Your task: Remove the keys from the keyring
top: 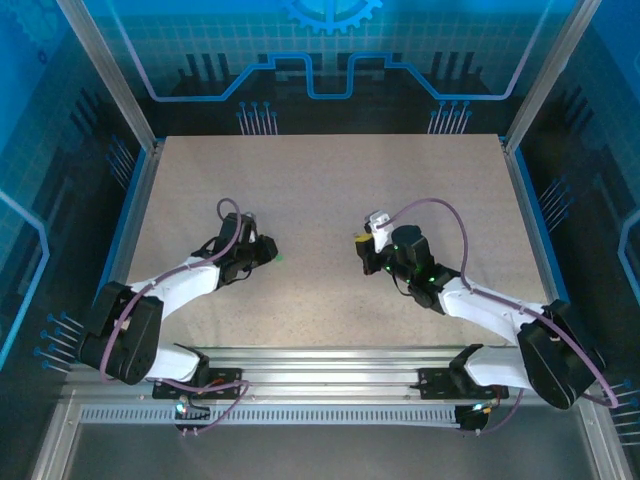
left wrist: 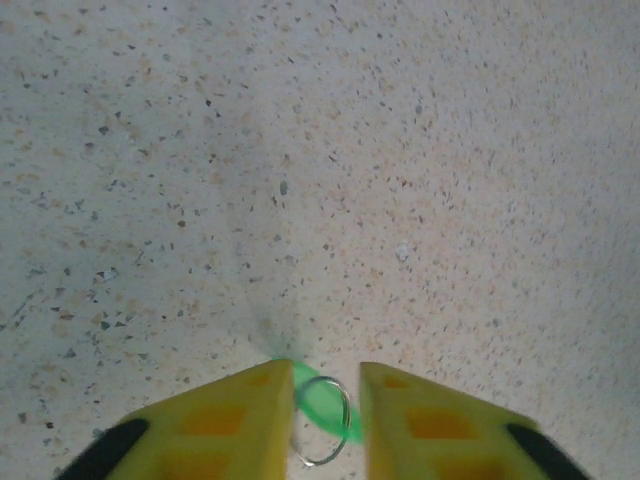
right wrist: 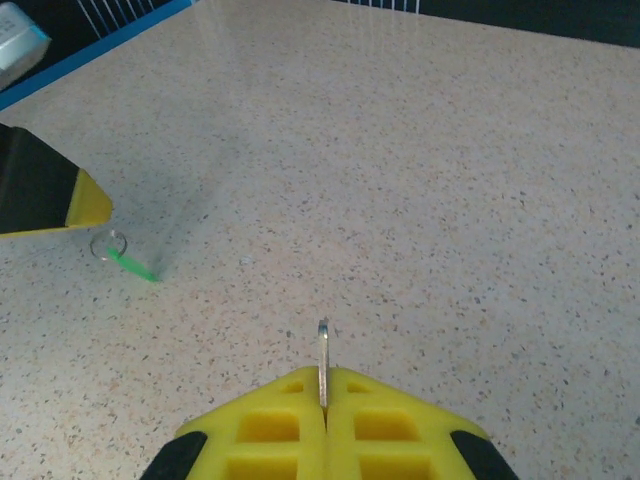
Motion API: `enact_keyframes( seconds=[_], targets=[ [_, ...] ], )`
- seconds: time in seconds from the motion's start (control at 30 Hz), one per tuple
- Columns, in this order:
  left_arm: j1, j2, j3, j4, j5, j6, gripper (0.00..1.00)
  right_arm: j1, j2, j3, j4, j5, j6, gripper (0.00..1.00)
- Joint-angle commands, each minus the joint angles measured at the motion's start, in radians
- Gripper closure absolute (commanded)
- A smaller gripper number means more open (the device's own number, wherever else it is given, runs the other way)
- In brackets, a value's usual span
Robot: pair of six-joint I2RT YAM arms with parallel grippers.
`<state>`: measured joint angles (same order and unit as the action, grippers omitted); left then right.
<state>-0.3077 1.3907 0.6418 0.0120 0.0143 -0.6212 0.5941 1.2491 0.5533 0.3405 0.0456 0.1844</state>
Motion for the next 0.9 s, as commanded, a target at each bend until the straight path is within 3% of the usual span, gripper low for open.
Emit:
enact_keyframes(
  seconds=[0.0, 0.3, 0.43, 0.73, 0.87],
  targets=[
    [0.004, -0.044, 0.038, -0.012, -0.045, 0.039, 0.64, -0.032, 0.017, 0.018, -0.022, 0.006, 0.069, 1.00],
    [0.002, -0.226, 0.005, -0.050, -0.024, 0.066, 0.57, -0.152, 0.175, 0.106, -0.184, -0.058, 0.240, 1.00],
    [-0.002, -0.294, -0.031, -0.044, 0.012, 0.058, 0.56, -0.201, 0.278, 0.115, -0.178, -0.097, 0.303, 1.00],
    [-0.005, -0.339, -0.056, -0.029, 0.036, 0.057, 0.54, -0.243, 0.392, 0.116, -0.215, -0.099, 0.382, 1.00],
    [-0.005, -0.332, -0.054, -0.019, 0.038, 0.054, 0.54, -0.250, 0.358, 0.101, -0.246, -0.052, 0.389, 0.74]
  ],
)
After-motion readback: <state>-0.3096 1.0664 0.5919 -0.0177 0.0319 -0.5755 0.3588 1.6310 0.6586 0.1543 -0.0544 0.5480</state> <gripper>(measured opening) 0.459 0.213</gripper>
